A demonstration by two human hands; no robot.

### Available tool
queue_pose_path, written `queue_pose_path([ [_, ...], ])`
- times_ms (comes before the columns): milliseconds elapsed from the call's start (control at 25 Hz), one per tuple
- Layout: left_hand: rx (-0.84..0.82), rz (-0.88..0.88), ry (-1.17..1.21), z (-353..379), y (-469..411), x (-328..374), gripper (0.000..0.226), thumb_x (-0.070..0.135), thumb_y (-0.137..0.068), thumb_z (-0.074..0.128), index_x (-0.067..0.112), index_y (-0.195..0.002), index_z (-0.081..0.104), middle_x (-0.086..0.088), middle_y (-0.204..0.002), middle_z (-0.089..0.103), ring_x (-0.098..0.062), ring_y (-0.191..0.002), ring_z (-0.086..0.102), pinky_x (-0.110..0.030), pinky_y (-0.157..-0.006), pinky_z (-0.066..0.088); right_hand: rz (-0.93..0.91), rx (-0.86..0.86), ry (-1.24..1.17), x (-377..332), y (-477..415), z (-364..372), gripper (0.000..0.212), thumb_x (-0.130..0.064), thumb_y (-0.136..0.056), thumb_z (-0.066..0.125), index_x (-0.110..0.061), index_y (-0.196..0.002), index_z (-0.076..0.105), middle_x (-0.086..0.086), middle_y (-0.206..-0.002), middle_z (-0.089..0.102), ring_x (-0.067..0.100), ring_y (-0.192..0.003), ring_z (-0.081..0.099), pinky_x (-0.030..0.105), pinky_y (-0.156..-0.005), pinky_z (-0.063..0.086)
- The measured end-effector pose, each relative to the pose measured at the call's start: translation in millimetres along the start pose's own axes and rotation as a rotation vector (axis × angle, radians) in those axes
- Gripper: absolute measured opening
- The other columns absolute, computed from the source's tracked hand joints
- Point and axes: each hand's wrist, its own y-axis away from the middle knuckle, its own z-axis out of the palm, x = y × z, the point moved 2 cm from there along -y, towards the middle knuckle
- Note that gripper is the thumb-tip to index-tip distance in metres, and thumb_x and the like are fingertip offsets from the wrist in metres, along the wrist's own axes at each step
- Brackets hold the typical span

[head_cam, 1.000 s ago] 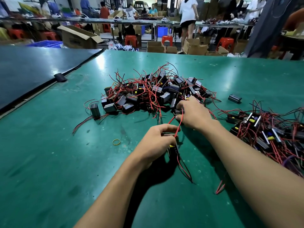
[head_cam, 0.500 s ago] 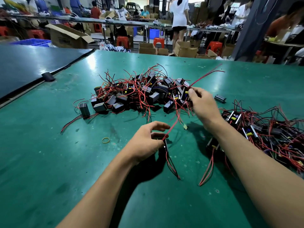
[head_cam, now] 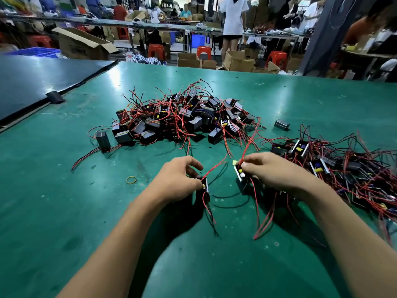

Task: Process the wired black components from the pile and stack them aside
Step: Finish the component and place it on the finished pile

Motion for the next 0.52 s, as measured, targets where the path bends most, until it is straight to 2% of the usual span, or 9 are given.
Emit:
queue_pose_path([
  [80, -0.017, -0.017, 0.035, -1.8, -0.4, 0.2, 0.034, 0.005, -0.078, 0.071, 0.021, -0.107, 0.066, 0.007, -0.091, 0.072, -0.018, -0.087, 0.068, -0.031, -0.083, 0.054, -0.033, -0.094, 0.141, -0.9, 6.4, 3.9, 0.014, -0.027, -0.097, 0.062, -0.024, -0.106, 0.072, -0.007, -0.086, 0.072, 0.007, -0.064, 0.055, 0.028, -0.068, 0.048],
  [200, -0.094, -0.044, 0.107, -6.8, 0.0, -0.3, 0.038, -0.006, -0.077, 0.069, 0.019, -0.106, 0.065, 0.002, -0.09, 0.073, -0.016, -0.079, 0.068, -0.03, -0.08, 0.055, -0.043, -0.078, 0.265, -2.1, 10.3, 5.6, 0.019, -0.032, -0.093, 0.066, -0.028, -0.111, 0.072, -0.006, -0.099, 0.073, 0.01, -0.087, 0.065, 0.03, -0.086, 0.052],
  [360, -0.154, -0.039, 0.137, -11.0, -0.6, -1.1, 0.039, -0.013, -0.078, 0.065, 0.016, -0.105, 0.066, -0.003, -0.09, 0.073, -0.015, -0.075, 0.065, -0.028, -0.076, 0.055, 0.001, 0.076, 0.214, 2.3, 10.6, 5.1, 0.02, -0.035, -0.085, 0.076, -0.028, -0.101, 0.065, -0.009, -0.091, 0.069, 0.009, -0.079, 0.064, 0.028, -0.076, 0.052],
  [520, -0.168, -0.042, 0.174, -12.2, 0.5, -1.3, 0.04, -0.016, -0.08, 0.053, 0.011, -0.107, 0.065, -0.004, -0.089, 0.075, -0.016, -0.072, 0.063, -0.02, -0.064, 0.052, -0.015, 0.207, 0.216, 4.7, 12.5, 9.5, 0.02, -0.037, -0.083, 0.078, -0.025, -0.087, 0.063, -0.008, -0.08, 0.068, 0.001, -0.068, 0.058, 0.014, -0.057, 0.037],
])
